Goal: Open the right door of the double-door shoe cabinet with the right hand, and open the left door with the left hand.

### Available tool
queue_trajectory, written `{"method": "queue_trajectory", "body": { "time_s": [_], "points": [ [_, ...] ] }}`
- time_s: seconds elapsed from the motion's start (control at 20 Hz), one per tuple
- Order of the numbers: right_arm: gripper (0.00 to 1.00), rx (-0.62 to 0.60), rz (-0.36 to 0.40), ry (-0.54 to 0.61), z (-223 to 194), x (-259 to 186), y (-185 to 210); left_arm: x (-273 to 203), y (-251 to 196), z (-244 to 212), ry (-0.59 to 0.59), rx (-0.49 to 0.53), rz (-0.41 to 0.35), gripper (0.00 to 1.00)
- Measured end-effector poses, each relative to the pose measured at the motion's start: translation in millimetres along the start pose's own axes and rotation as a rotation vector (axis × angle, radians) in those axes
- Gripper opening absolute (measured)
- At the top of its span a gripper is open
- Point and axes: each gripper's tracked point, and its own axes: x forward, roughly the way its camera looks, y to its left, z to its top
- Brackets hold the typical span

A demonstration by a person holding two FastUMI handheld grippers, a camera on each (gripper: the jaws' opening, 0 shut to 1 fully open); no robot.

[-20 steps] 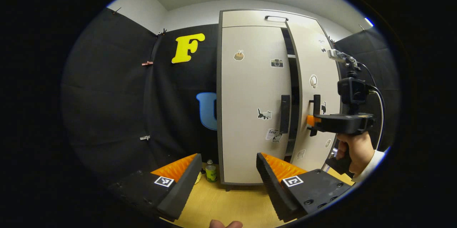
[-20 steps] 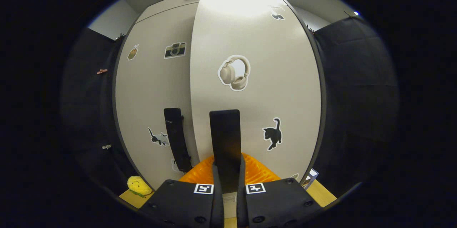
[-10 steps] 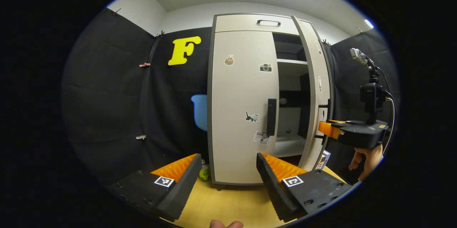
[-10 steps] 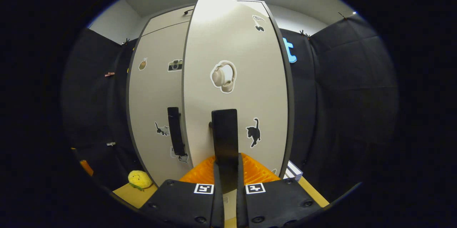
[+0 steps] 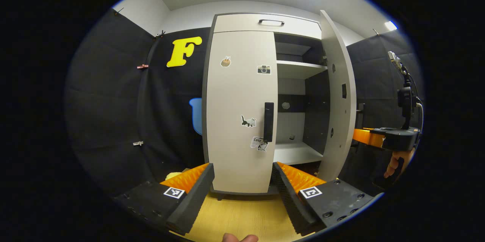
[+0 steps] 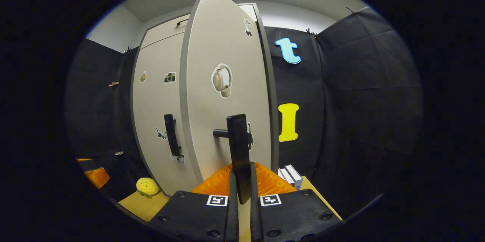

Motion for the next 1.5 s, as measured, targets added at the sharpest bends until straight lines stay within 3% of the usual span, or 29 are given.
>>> {"method": "queue_trajectory", "body": {
  "time_s": [0.2,0.4,0.45,0.6,1.0,1.3,1.35,1.4,1.5],
  "points": [
    [0.15,-0.017,-0.015,0.013,2,-7,-18,5,-17,5,-0.007,0.013,-0.018,0.94],
    [0.12,-0.115,-0.098,0.02,3,-6,-57,13,-37,8,-0.007,0.006,-0.035,0.95],
    [0.08,-0.089,-0.098,0.016,7,-8,-63,15,-41,10,-0.009,0.01,-0.037,0.95],
    [0.07,0.0,-0.073,0.04,3,-10,-69,19,-54,12,-0.013,0.029,-0.052,0.94],
    [0.08,0.019,-0.081,0.055,-1,-12,-80,22,-69,18,-0.011,0.048,-0.07,0.94],
    [0.17,0.018,-0.088,0.046,-1,-38,-80,45,-72,21,0.0,0.073,-0.086,0.94],
    [0.28,0.019,-0.096,0.046,0,-43,-82,52,-73,22,0.001,0.075,-0.087,0.94],
    [0.31,0.021,-0.106,0.039,4,-47,-87,59,-73,24,-0.001,0.072,-0.086,0.94],
    [0.56,0.029,-0.115,0.018,12,-54,-90,75,-73,31,-0.015,0.069,-0.084,0.94]
  ]
}}
